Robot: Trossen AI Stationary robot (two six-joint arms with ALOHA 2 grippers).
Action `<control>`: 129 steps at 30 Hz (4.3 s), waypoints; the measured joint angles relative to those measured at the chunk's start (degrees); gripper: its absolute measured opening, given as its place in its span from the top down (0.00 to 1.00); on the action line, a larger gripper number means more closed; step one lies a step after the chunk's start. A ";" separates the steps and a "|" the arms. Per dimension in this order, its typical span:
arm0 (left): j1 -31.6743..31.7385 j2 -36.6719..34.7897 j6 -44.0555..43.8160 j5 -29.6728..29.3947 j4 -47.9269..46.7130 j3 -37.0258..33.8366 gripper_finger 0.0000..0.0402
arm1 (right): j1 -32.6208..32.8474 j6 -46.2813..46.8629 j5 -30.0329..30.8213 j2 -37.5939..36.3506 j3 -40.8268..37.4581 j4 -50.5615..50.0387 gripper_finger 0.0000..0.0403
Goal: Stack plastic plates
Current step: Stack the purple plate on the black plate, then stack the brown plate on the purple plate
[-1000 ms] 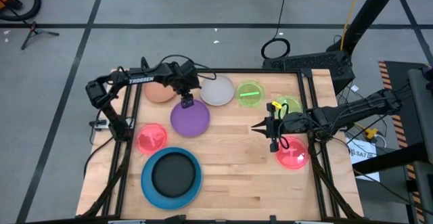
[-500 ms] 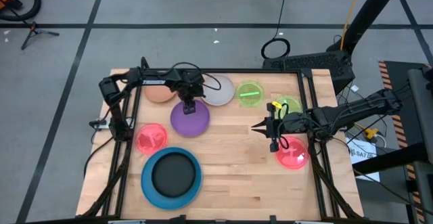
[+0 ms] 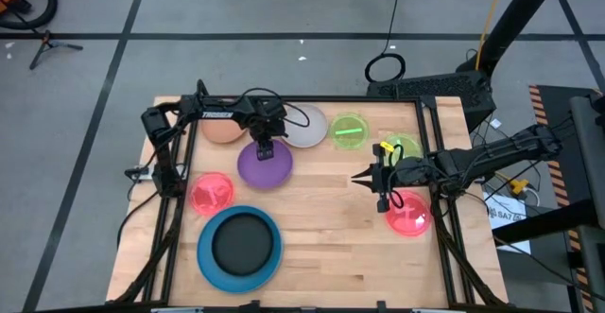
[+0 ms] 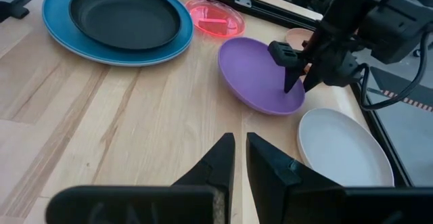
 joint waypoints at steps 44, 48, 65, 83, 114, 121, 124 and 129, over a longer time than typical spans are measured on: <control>-26.90 -35.68 -38.76 5.84 -23.34 -0.15 0.97 | 0.00 1.05 0.00 0.00 0.00 -0.02 0.92; -34.80 -33.94 -41.79 4.50 -22.87 -0.09 0.97 | 0.00 1.09 0.00 -0.01 0.00 -0.02 0.92; -47.47 -17.37 -46.81 2.05 -24.30 -0.33 0.94 | 0.01 1.33 -0.16 0.00 0.00 -0.04 0.92; -47.82 -15.45 -49.03 -1.84 -26.71 -0.31 0.81 | 0.00 1.73 -0.18 -0.01 0.00 -0.04 0.92; -31.16 -16.13 -18.96 -16.79 -27.23 -0.31 0.69 | 0.00 1.72 -0.18 -0.01 0.00 -0.09 0.92; -19.62 -16.92 -9.24 -20.77 -24.95 -0.24 0.69 | 0.00 2.73 -0.13 0.80 0.00 -0.11 0.92; -13.89 -16.79 -5.94 -21.29 -21.95 -0.26 0.69 | -0.11 2.52 -0.09 2.42 0.00 0.76 0.92; -5.42 -16.81 -2.86 -21.20 -15.79 -0.26 0.69 | -1.80 -2.74 -0.07 5.44 -0.04 5.93 0.92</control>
